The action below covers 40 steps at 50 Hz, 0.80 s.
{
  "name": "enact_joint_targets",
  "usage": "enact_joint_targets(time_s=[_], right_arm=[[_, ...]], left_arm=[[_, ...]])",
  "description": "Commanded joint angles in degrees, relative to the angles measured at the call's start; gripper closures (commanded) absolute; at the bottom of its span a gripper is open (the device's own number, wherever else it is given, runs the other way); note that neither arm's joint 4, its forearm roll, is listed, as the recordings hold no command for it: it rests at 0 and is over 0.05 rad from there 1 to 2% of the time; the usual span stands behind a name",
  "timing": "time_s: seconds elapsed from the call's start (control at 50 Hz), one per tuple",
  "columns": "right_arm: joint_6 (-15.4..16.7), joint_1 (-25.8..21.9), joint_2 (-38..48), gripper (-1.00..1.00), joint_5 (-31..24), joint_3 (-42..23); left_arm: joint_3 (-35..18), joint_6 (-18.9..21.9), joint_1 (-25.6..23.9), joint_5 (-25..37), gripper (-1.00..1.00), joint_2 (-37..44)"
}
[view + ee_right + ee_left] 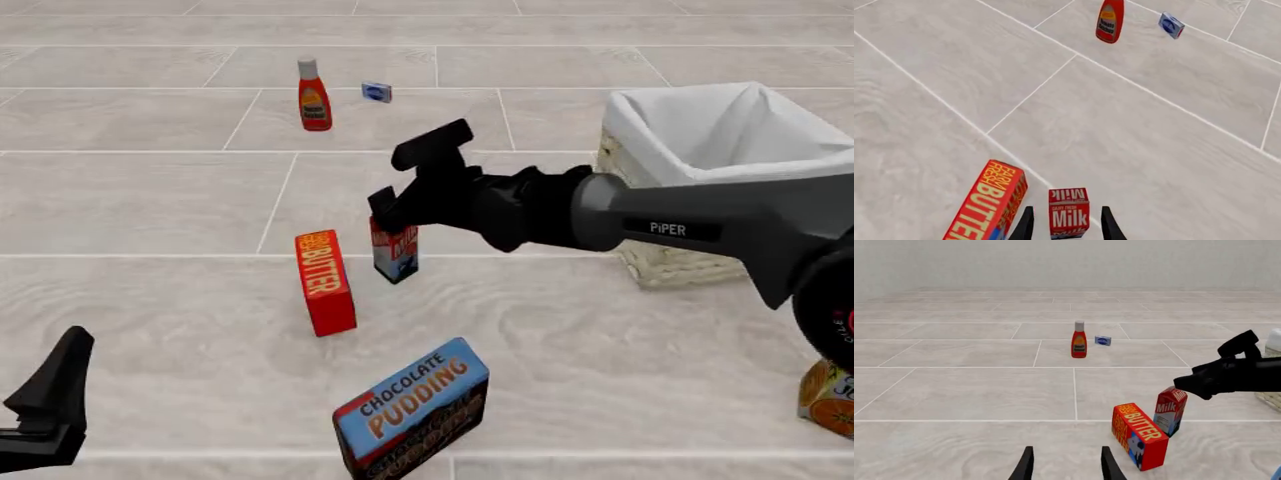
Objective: Pick the milk and place it in the basket.
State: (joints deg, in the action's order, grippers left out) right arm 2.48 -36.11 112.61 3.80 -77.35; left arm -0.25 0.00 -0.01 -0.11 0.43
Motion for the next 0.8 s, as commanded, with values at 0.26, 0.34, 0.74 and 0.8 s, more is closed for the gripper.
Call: enact_joint_targets(time_s=[0.26,0.34,0.74,0.8], right_arm=[[-1.2,-0.4,6.1,-1.00,0.4,-3.8],[-1.4,-0.3,7.2,-1.00,0.5,-4.1],[-2.4,-0.4,10.8,-1.00,1.5,-4.9],[-2.6,-0.4,11.4,-1.00,1.7,-4.9]], left_arm=[[0.0,0.0,0.0,0.0,-1.00,0.0],[0.0,0.0,0.0,0.0,-1.00,0.0],[0.0,0.0,0.0,0.0,-1.00,0.0],[0.0,0.0,0.0,0.0,-1.00,0.0]])
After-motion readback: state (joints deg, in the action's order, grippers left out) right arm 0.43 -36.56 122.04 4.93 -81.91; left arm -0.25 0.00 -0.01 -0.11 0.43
